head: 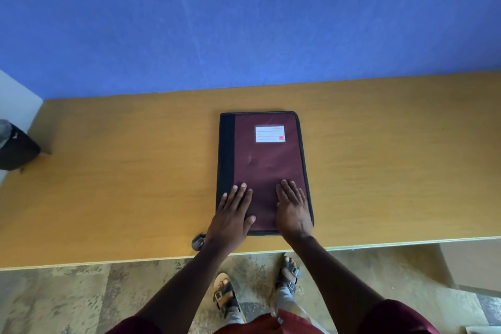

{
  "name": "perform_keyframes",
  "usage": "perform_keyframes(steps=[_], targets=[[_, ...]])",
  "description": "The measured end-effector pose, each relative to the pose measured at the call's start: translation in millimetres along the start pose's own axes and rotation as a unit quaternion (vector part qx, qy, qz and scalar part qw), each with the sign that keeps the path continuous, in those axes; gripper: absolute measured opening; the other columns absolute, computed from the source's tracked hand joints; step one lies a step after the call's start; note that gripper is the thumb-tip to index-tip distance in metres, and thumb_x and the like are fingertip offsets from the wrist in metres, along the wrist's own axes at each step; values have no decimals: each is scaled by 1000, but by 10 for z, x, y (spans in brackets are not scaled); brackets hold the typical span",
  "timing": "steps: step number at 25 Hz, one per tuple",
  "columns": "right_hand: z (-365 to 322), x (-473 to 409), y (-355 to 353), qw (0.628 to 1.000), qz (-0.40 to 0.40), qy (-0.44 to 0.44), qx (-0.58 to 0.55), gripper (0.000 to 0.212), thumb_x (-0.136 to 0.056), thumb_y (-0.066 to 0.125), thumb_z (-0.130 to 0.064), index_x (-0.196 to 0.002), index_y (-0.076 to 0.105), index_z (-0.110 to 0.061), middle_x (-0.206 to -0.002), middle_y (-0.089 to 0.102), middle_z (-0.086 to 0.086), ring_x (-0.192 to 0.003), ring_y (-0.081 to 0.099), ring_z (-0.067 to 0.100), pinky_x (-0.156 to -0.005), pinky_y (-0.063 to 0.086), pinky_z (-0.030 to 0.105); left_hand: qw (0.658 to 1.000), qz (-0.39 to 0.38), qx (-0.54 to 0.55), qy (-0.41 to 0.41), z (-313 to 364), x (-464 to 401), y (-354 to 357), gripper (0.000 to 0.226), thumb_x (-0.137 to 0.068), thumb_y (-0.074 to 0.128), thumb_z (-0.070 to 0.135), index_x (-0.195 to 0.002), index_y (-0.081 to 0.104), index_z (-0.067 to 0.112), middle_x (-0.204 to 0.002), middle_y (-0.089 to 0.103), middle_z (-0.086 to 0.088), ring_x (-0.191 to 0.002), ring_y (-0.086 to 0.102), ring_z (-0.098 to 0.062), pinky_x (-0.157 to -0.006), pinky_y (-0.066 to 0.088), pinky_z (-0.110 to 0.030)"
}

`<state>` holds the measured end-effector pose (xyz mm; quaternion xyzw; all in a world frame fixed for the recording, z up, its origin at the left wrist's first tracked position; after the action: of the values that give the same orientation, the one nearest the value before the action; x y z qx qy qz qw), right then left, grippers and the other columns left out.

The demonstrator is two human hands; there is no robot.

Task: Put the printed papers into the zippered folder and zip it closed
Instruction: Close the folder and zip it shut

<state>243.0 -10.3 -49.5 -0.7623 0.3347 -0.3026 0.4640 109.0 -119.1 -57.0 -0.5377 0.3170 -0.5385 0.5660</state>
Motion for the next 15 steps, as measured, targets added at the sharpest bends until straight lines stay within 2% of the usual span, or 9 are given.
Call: perform_keyframes(steps=[3,5,8,11,13,15], targets=[[-271,223,57,1000,19,14,-7,51,-90,52,-12,-141,52,-11,-149,48,6,-137,40,28,-111,32,41,1000,7,12,14,-154,238,6,67,-103,31,47,-160,6,20,-166,-9,4,-153,-15,-16,-125,1,-37],[-432,350,93,999,32,27,-2,48,-87,54,-11,-134,57,-15,-139,55,2,-122,48,28,-99,40,41,999,10,24,18,-239,366,4,67,-103,33,46,-160,6,21,-166,-9,5,-153,-15,-14,-125,3,-35],[-670,483,175,999,35,17,4,41,-86,55,-9,-125,62,-19,-120,59,2,-103,50,28,-86,44,40,998,9,47,28,-359,540,19,68,-104,36,44,-160,4,22,-166,-12,7,-152,-16,-12,-125,3,-33],[-904,569,250,999,32,-9,-17,28,-89,54,-7,-111,65,-19,-106,59,2,-95,51,25,-82,47,38,996,2,78,34,-494,689,56,71,-103,42,39,-160,1,25,-165,-15,13,-153,-11,-10,-125,10,-31],[-1034,624,319,999,21,-31,-37,20,-93,51,-9,-106,65,-17,-103,60,2,-92,54,23,-81,50,38,994,2,99,36,-581,768,60,74,-102,45,36,-159,0,28,-164,-16,17,-152,-4,-6,-121,16,-25],[-1119,692,402,997,8,-35,-65,19,-95,48,-11,-107,62,-17,-102,60,1,-86,58,23,-71,49,34,993,5,114,38,-648,818,49,76,-100,51,34,-159,3,29,-165,-11,18,-151,3,-4,-117,22,-22]])
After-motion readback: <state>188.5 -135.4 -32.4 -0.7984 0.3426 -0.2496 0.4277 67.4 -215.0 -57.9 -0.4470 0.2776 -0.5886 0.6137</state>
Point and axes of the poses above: each hand's wrist, its own x-axis away from the middle knuckle, its own y-axis out of the palm, z = x × y, the point moved 6 cm from there along -x, towards the middle knuckle
